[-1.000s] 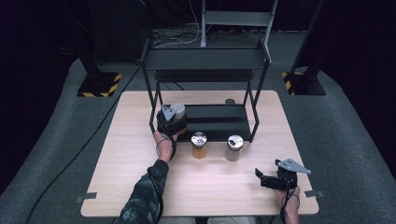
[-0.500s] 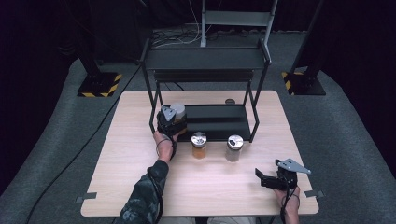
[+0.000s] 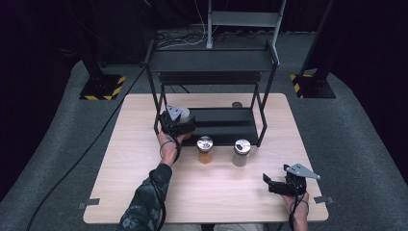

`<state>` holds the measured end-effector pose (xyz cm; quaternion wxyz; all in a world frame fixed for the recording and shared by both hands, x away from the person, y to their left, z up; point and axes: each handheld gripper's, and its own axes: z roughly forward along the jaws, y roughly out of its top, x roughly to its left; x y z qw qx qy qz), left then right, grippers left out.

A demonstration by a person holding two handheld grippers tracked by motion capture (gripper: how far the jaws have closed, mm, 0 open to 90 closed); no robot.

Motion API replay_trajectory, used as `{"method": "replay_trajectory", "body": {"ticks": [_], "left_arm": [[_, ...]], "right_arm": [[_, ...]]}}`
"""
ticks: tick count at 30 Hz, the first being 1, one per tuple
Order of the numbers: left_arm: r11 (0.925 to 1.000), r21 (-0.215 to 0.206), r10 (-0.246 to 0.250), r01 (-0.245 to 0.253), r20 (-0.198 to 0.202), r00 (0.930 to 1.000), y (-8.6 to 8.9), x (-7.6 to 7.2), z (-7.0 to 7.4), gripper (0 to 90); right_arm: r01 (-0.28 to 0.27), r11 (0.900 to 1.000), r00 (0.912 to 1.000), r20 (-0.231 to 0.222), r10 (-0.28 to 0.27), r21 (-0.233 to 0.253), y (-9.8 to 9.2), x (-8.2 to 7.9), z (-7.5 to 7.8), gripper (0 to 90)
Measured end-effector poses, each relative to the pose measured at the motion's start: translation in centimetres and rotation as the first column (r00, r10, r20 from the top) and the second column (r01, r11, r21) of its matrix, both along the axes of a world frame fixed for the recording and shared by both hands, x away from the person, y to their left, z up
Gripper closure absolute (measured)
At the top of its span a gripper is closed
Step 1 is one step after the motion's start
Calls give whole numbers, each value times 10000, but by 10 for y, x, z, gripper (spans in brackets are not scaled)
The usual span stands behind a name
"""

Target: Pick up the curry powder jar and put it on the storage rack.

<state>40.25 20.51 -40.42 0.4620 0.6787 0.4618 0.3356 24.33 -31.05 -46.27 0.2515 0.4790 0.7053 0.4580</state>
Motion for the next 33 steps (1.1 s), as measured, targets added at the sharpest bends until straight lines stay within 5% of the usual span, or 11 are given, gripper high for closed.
{"method": "replay_trajectory", "body": {"ticks": [10, 19, 28, 33], "left_arm": [[9988, 48, -486, 489, -545, 9973, 10, -5, 27, 15], [9917, 620, -1064, 1124, -918, 9901, 21, -29, 50, 3], [9777, 1354, -1414, 1604, -1404, 9800, 35, -56, 47, 4], [9774, 1477, -1240, 1514, -1797, 9759, 50, -71, 36, 4]], "right_arm": [[5, 10000, 10000, 1, -5, 2, 0, 0, 0, 15], [19, 10000, 10000, -32, -19, -14, 1, 0, 0, 15], [22, 10000, 10000, -38, -22, -21, 1, 1, 1, 15], [16, 10000, 10000, -51, -16, -32, 1, 1, 1, 16]]}}
